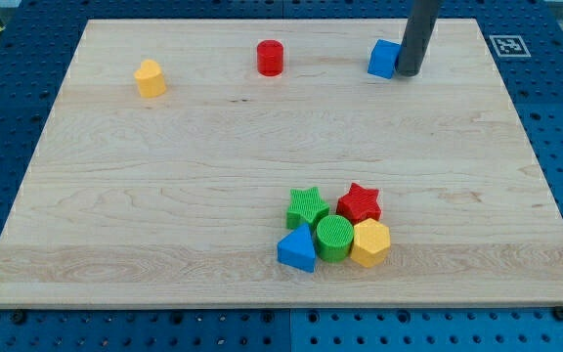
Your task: Move the blue cube to the right of the red circle
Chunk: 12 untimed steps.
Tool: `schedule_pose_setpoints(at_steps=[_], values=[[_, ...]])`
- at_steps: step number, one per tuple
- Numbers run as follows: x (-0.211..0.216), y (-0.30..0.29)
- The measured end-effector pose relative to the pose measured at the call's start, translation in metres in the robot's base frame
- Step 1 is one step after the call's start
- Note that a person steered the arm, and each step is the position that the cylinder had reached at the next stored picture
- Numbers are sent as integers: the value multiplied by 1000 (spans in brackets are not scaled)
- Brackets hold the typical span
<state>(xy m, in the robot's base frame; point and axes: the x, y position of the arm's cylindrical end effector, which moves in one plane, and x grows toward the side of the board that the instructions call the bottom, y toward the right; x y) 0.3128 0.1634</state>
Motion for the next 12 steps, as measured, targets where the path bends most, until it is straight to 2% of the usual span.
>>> schedule_pose_setpoints(at_steps=[2,4,6,8,10,12], values=[[2,-31],[-1,-3],[-32,-22],[-22,-46],[-49,-18],[-61,-57]])
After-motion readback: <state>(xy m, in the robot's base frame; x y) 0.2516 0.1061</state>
